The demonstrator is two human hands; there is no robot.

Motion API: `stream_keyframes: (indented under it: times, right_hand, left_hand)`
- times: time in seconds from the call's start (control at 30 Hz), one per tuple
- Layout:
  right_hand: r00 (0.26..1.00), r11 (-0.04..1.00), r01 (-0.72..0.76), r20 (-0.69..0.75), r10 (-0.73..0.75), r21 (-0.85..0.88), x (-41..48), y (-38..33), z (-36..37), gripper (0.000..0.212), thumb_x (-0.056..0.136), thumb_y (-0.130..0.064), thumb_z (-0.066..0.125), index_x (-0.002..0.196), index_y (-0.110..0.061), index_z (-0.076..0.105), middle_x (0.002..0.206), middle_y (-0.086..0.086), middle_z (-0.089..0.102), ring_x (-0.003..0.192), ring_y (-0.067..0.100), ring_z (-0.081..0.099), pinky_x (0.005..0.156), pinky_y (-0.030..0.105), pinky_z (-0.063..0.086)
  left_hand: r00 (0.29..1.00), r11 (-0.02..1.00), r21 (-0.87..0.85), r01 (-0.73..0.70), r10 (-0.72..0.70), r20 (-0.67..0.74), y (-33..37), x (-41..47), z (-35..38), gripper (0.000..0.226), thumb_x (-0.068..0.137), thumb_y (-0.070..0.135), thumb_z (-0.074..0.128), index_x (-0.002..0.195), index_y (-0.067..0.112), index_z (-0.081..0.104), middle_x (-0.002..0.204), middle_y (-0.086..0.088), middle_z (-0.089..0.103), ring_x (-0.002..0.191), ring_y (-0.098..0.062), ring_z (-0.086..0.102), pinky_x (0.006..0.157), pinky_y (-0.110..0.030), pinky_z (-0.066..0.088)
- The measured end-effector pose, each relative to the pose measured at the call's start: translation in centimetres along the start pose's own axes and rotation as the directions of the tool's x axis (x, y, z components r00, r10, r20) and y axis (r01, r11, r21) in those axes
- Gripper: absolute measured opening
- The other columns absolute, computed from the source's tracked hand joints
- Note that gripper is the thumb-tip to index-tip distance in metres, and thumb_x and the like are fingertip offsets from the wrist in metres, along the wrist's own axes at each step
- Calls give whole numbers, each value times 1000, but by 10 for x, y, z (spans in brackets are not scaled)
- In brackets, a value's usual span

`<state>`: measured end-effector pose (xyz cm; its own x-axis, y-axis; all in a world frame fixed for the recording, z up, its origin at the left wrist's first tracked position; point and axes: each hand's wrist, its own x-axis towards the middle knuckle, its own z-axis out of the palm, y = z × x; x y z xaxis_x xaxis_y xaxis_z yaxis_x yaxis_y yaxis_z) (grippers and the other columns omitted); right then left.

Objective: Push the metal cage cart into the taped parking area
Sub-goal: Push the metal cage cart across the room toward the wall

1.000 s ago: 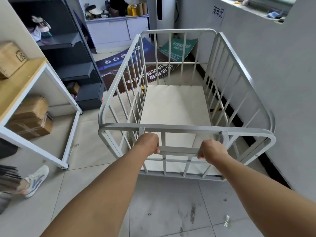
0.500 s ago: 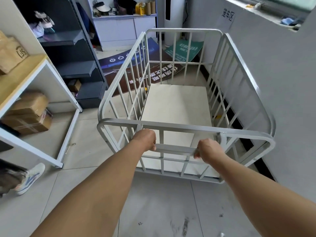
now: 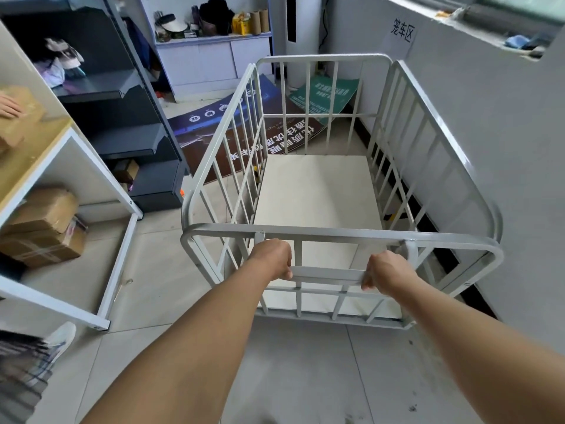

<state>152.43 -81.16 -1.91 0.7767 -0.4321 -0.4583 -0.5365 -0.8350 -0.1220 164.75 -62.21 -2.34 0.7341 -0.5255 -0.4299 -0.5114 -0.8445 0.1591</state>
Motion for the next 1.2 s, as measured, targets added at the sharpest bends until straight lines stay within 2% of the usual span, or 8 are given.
stream_keyframes:
  times: [0.3, 0.43, 0.57, 0.73, 0.87, 1.0, 1.13, 1.2]
  right_hand:
    - [998, 997, -69, -4, 69, 37, 28, -17, -9, 17, 83, -23, 74, 93, -9, 75, 82, 5, 63, 74, 19, 59, 74, 25, 50]
    - [997, 996, -70, -15, 71, 46, 40, -23, -12, 20, 82, -26, 75, 94, -10, 75, 95, 8, 72, 77, 21, 63, 78, 27, 53]
    - [998, 998, -54, -14, 55, 39, 49, -28, -18, 24, 80, -29, 76, 93, -10, 74, 86, 7, 68, 73, 20, 58, 73, 25, 51]
    - [1000, 999, -10, 1, 10, 46, 57, -34, -25, 25, 76, -32, 79, 91, -12, 76, 93, 8, 73, 84, 23, 68, 81, 32, 57]
    - [1000, 998, 24, 7, -24, 58, 63, -36, -28, 24, 77, -32, 78, 88, -11, 76, 86, 6, 70, 76, 19, 64, 76, 28, 54]
    - [999, 999, 45, 26, -46, 28, 67, -40, -31, 20, 77, -31, 79, 84, -13, 76, 88, 7, 71, 82, 22, 67, 77, 30, 55]
    - [999, 999, 48, 25, -48, 6, 71, -42, -32, 15, 79, -29, 78, 82, -14, 76, 76, 2, 63, 74, 19, 62, 69, 27, 50]
    - [999, 999, 47, 20, -47, -2, 73, -45, -31, 15, 80, -29, 76, 84, -14, 76, 77, 1, 66, 74, 18, 61, 70, 27, 50]
  left_hand:
    - [999, 998, 27, -48, 48, 0, -17, 31, -14, 24, 84, 26, 72, 104, 14, 75, 111, -6, 71, 110, -26, 64, 87, -28, 50]
    - [999, 999, 14, -39, 39, -8, -24, 41, -20, 27, 84, 25, 72, 110, 15, 73, 115, -5, 70, 111, -25, 63, 91, -29, 50]
    - [1000, 1000, 1, -23, 23, -3, -28, 48, -28, 26, 83, 24, 73, 107, 15, 75, 114, -4, 71, 109, -25, 64, 93, -30, 52]
    - [1000, 999, -44, 14, -14, -17, -32, 50, -33, 26, 83, 24, 74, 108, 15, 74, 116, -4, 70, 108, -26, 65, 94, -30, 50]
    - [999, 998, -49, 43, -44, -25, -34, 52, -37, 27, 83, 23, 74, 109, 16, 74, 117, -4, 69, 113, -25, 62, 93, -30, 49]
    - [997, 996, -60, 72, -73, -18, -35, 57, -40, 29, 82, 22, 75, 110, 16, 74, 117, -4, 69, 113, -25, 62, 93, -30, 49]
    - [996, 993, -87, 82, -84, -24, -39, 60, -41, 28, 82, 21, 75, 110, 15, 74, 118, -5, 69, 114, -26, 62, 93, -30, 48]
    - [995, 990, -106, 89, -92, -26, -41, 60, -40, 29, 83, 20, 74, 111, 15, 73, 120, -6, 68, 114, -27, 61, 95, -30, 49]
